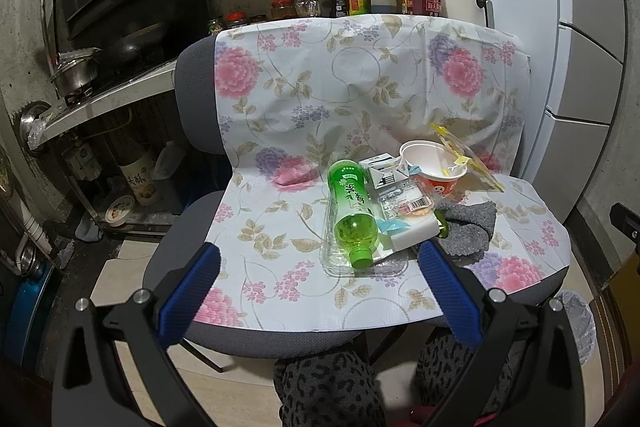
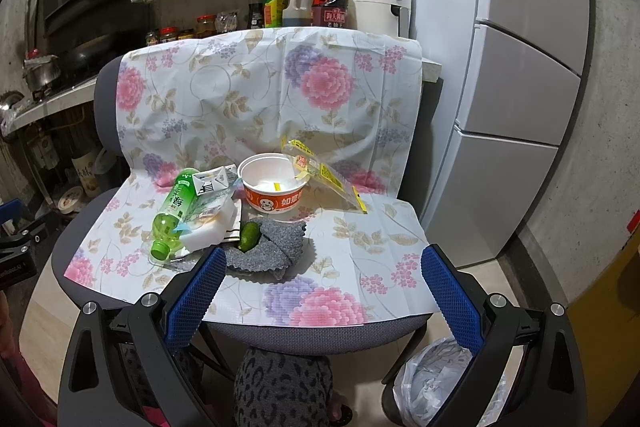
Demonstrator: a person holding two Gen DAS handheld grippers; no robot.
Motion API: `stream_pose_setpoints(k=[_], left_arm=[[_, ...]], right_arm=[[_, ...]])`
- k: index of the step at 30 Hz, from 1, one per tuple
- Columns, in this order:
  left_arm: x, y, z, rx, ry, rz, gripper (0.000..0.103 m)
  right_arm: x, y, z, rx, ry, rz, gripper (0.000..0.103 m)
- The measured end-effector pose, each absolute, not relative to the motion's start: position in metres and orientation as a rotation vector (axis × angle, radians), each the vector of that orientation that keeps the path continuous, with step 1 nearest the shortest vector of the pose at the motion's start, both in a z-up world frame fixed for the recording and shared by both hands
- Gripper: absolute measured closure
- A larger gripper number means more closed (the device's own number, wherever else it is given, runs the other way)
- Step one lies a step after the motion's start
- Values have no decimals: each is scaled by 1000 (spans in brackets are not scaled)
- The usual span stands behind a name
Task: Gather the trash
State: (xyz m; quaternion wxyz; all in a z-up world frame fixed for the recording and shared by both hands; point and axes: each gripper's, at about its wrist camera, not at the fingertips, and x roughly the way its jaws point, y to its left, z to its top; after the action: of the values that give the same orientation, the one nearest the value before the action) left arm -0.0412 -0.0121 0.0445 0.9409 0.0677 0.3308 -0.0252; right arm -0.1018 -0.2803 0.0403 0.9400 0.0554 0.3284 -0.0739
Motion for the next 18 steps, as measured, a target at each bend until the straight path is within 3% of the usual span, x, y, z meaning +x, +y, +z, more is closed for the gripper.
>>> stream_pose_setpoints(k=[18], left_arm=[[-38, -11, 36, 135, 695, -40, 6]], right_arm=[[-96, -283, 23, 137, 705, -127, 6]])
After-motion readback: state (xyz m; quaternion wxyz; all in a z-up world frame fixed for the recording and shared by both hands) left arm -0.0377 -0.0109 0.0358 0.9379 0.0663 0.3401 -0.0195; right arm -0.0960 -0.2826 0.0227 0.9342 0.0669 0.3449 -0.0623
